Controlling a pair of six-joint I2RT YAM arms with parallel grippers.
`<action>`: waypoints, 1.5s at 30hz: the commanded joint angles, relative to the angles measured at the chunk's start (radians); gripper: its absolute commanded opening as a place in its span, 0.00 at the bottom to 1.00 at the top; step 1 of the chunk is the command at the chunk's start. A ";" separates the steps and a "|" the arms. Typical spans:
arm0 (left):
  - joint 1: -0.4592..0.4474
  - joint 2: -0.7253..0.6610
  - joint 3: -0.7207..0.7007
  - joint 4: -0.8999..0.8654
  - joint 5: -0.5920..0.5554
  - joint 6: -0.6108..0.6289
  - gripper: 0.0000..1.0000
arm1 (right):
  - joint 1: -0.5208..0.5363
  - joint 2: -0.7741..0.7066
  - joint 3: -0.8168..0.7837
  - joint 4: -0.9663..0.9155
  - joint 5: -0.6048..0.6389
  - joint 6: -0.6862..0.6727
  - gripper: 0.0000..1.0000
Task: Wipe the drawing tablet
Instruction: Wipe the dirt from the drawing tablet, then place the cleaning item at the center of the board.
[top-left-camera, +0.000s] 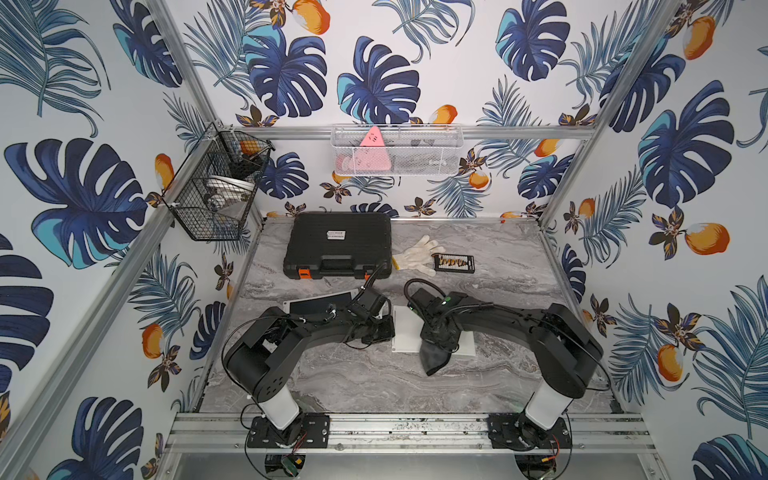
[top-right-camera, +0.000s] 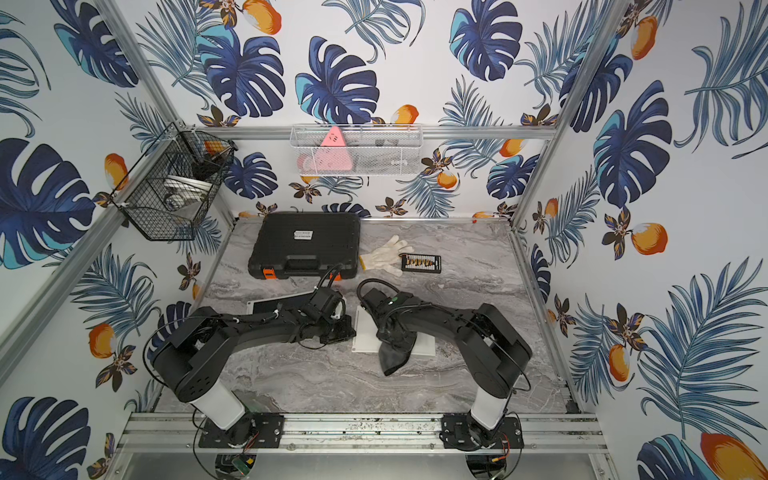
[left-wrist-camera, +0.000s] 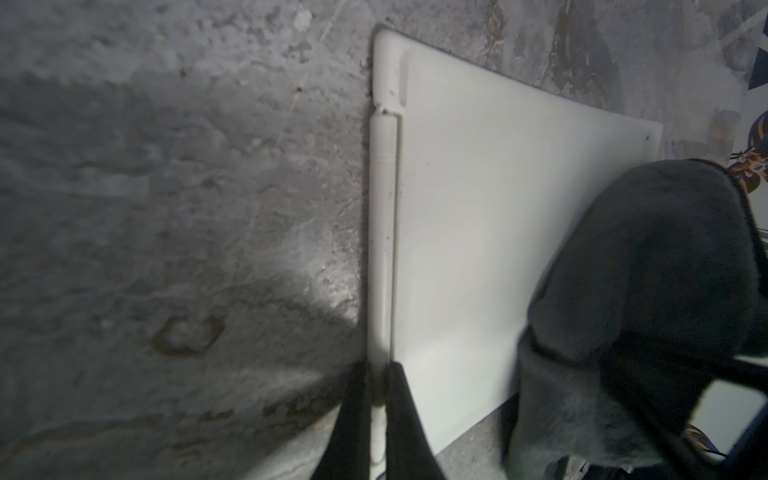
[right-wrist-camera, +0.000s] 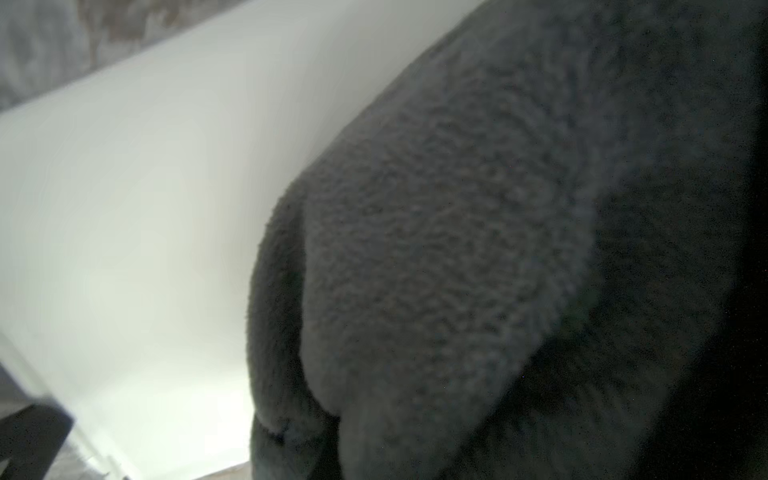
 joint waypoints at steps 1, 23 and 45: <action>-0.002 0.017 -0.031 -0.270 -0.035 -0.016 0.03 | 0.056 0.058 0.090 0.100 -0.006 0.104 0.00; 0.009 0.014 -0.025 -0.279 -0.035 -0.010 0.03 | -0.511 -0.185 -0.255 -0.074 0.030 -0.049 0.00; 0.021 0.045 0.034 -0.296 -0.036 -0.004 0.03 | -0.722 -0.241 -0.130 -0.176 0.063 -0.303 0.00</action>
